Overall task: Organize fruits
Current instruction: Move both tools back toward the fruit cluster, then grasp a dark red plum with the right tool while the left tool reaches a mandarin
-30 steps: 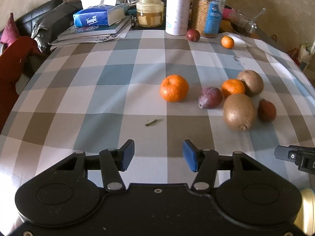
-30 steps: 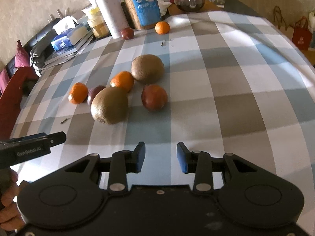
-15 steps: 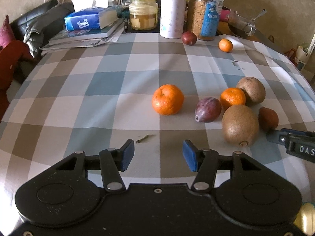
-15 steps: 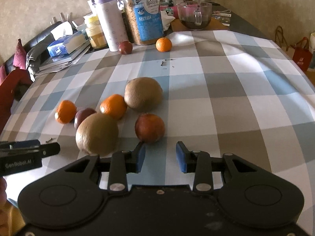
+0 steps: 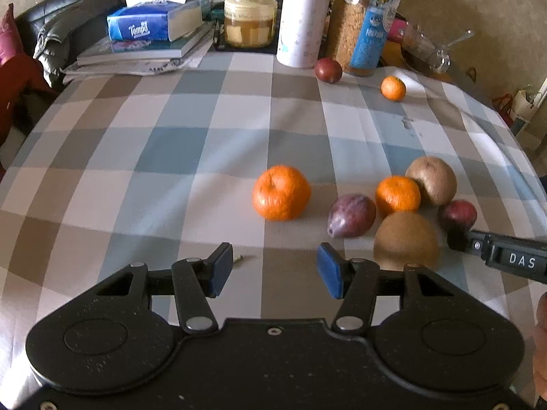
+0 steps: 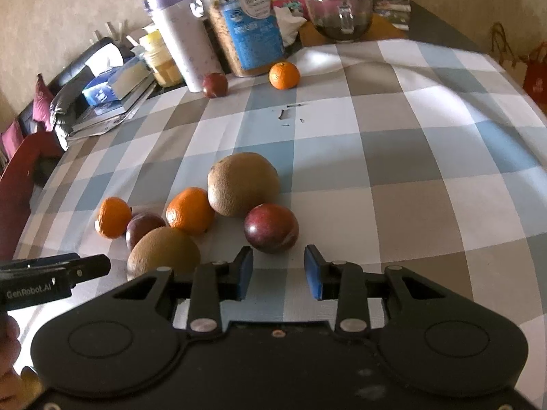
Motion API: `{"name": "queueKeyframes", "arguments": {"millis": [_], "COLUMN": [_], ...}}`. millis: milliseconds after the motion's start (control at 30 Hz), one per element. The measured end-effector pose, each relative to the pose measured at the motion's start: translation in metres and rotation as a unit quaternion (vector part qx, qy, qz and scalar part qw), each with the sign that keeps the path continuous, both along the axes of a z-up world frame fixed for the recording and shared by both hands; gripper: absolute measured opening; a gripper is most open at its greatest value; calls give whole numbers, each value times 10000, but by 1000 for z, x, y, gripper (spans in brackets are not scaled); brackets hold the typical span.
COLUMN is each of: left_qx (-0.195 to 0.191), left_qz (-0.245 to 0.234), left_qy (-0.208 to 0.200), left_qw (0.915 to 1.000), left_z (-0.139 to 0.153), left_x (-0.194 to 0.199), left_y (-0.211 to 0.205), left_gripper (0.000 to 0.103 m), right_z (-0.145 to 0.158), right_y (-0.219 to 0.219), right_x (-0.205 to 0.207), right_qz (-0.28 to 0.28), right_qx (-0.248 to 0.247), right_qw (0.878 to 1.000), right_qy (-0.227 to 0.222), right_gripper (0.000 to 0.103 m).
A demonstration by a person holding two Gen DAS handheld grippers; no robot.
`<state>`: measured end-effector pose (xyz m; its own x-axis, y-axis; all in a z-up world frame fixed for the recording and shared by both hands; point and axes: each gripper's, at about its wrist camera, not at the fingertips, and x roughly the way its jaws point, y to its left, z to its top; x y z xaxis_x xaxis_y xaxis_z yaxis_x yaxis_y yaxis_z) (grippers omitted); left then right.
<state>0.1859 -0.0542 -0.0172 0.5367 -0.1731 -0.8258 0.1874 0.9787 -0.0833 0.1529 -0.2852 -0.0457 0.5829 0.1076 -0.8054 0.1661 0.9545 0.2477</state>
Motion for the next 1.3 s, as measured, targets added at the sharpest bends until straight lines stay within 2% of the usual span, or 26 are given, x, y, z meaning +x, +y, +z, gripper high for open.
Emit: {"name": "queueKeyframes", "arguments": {"millis": [233,300,533,633,667,700,733,900,1067,1167,1300], "left_qx": [10,-14,-11,-93,-134,-151,-143,-96,139,296,267], "left_qz": [186,230,501,607,654,703,731,767,626,533,476], "left_qy": [83,118,231,291,329,366,372,215,52,71,174], "left_qw": [9998,9997,9985,9977,9972,9967,9965,9968,9979,9981,9984], "left_z": [5,5,0,-2,-2,-1,0,14,23,19,10], "left_x": [15,19,34,38,40,41,41,42,42,43,46], "left_y": [-3,-5,-6,-5,-5,-5,-5,-12,-21,-25,-26], "left_gripper": [61,61,61,61,61,61,61,61,61,63,63], "right_z": [5,6,5,4,4,4,3,3,8,13,17], "right_y": [8,7,-9,-12,-14,-15,-17,-18,-31,-41,-55], "right_x": [21,24,31,33,33,33,34,33,32,31,32], "right_qz": [-78,-85,-256,-222,-189,-191,-214,-228,-172,-210,-235], "right_qx": [-155,-163,316,424,452,520,555,345,728,898,1122], "right_qw": [9982,9976,9961,9953,9950,9941,9933,9942,9929,9921,9898], "right_qy": [569,668,781,842,872,930,993,992,920,851,843], "right_gripper": [36,30,29,25,19,6,3,4,14,14,15]}}
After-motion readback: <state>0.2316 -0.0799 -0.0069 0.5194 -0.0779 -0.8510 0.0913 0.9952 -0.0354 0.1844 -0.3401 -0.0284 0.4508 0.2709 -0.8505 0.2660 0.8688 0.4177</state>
